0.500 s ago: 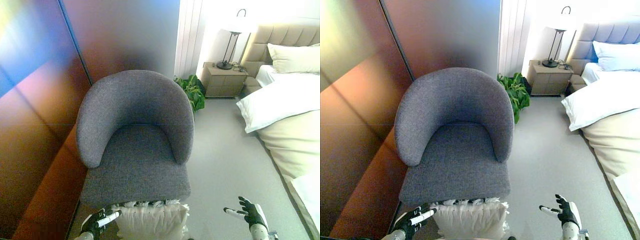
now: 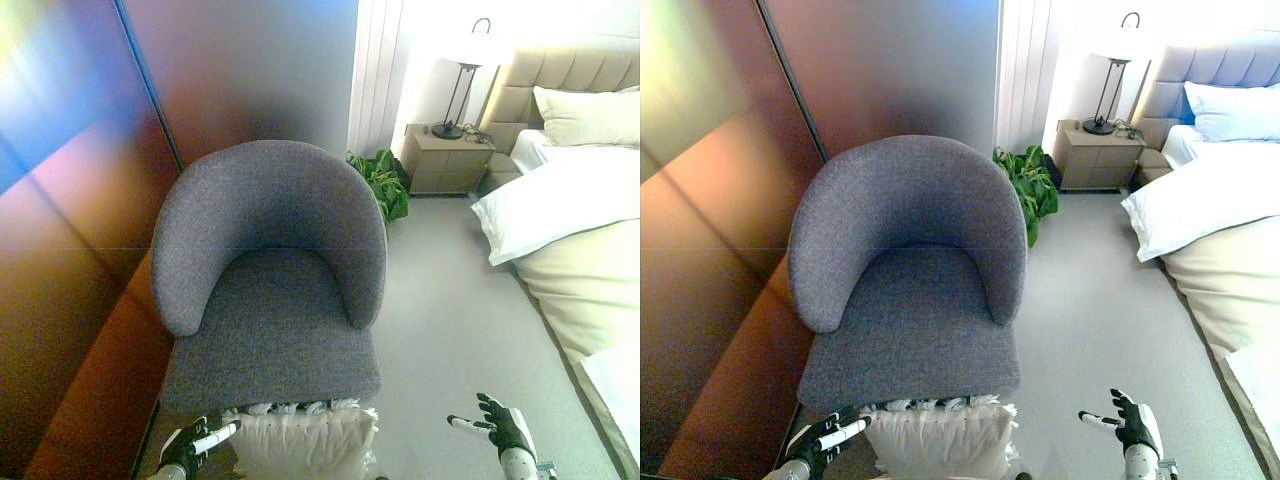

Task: Pick up the pillow and put it on the sofa.

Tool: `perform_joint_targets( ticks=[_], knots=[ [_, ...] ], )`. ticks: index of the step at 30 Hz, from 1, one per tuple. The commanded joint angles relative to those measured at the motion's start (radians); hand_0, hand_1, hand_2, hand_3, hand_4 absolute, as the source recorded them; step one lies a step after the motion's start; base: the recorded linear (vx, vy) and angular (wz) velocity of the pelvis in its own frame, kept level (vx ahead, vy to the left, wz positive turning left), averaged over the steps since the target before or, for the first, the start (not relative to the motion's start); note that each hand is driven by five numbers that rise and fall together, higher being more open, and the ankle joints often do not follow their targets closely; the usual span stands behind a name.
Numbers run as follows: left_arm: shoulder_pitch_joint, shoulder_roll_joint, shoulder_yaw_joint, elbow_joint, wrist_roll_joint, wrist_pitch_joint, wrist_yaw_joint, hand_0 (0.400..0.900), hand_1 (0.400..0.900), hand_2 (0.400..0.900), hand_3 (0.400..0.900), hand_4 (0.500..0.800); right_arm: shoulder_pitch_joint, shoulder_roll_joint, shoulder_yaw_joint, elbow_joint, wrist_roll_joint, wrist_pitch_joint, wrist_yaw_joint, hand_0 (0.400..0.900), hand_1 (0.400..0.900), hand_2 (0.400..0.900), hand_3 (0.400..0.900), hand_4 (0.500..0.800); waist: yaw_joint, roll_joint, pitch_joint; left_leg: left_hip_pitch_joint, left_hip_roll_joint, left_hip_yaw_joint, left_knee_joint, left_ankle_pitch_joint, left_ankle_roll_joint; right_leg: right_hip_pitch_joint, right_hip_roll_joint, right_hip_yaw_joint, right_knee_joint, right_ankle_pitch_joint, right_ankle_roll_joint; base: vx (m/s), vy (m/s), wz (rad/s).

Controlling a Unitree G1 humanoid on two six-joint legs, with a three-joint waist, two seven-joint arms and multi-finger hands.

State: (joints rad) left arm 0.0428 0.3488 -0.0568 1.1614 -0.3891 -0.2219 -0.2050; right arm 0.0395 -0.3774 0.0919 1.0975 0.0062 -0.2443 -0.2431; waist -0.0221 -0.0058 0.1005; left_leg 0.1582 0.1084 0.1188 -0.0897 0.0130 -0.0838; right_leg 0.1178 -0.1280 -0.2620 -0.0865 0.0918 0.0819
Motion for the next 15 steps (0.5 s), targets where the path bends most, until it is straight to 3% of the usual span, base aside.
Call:
perform_joint_targets(
  ticks=[1, 9, 12, 15],
  knots=[
    [-0.068, 0.032, 0.013, 0.002, 0.003, -0.075, 0.015, 0.900, 0.900, 0.900, 0.900, 0.800, -0.083, -0.048, -0.031, 0.006, 0.037, -0.058, -0.028, 0.900, 0.900, 0.900, 0.900, 0.800, 0.011, 0.006, -0.007, -0.033, 0.036, 0.043, 0.035, -0.029, 0.006, 0.002, 0.015, 0.028, 0.077, -0.153, 0.023, 0.00, 0.000, 0.00],
    [-0.053, 0.039, 0.026, 0.035, 0.056, -0.046, 0.081, 0.900, 0.900, 0.900, 0.900, 0.800, -0.069, -0.050, -0.029, -0.009, 0.018, -0.057, -0.036, 0.900, 0.900, 0.900, 0.900, 0.800, 0.007, 0.003, 0.011, -0.046, 0.037, 0.035, 0.060, -0.033, 0.005, -0.007, 0.019, 0.035, 0.096, -0.163, 0.018, 0.06, 0.003, 0.02],
    [-0.066, 0.059, 0.024, 0.032, 0.044, -0.007, 0.091, 0.900, 0.900, 0.900, 0.900, 0.800, -0.078, -0.070, -0.019, -0.048, 0.028, -0.043, -0.041, 0.900, 0.900, 0.900, 0.900, 0.800, 0.002, 0.004, 0.039, -0.088, 0.036, 0.026, 0.106, -0.043, 0.008, -0.042, 0.021, 0.052, 0.120, -0.169, 0.010, 0.00, 0.003, 0.01],
    [-0.128, 0.088, 0.000, 0.016, -0.026, 0.004, 0.102, 0.900, 0.900, 0.900, 0.900, 0.800, -0.133, -0.104, 0.003, -0.098, 0.068, -0.046, -0.067, 0.900, 0.900, 0.900, 0.900, 0.800, -0.007, 0.010, 0.117, -0.197, 0.026, 0.005, 0.183, -0.048, 0.010, -0.129, 0.019, 0.078, 0.157, -0.166, -0.004, -0.31, 0.024, 0.04]
  ],
)
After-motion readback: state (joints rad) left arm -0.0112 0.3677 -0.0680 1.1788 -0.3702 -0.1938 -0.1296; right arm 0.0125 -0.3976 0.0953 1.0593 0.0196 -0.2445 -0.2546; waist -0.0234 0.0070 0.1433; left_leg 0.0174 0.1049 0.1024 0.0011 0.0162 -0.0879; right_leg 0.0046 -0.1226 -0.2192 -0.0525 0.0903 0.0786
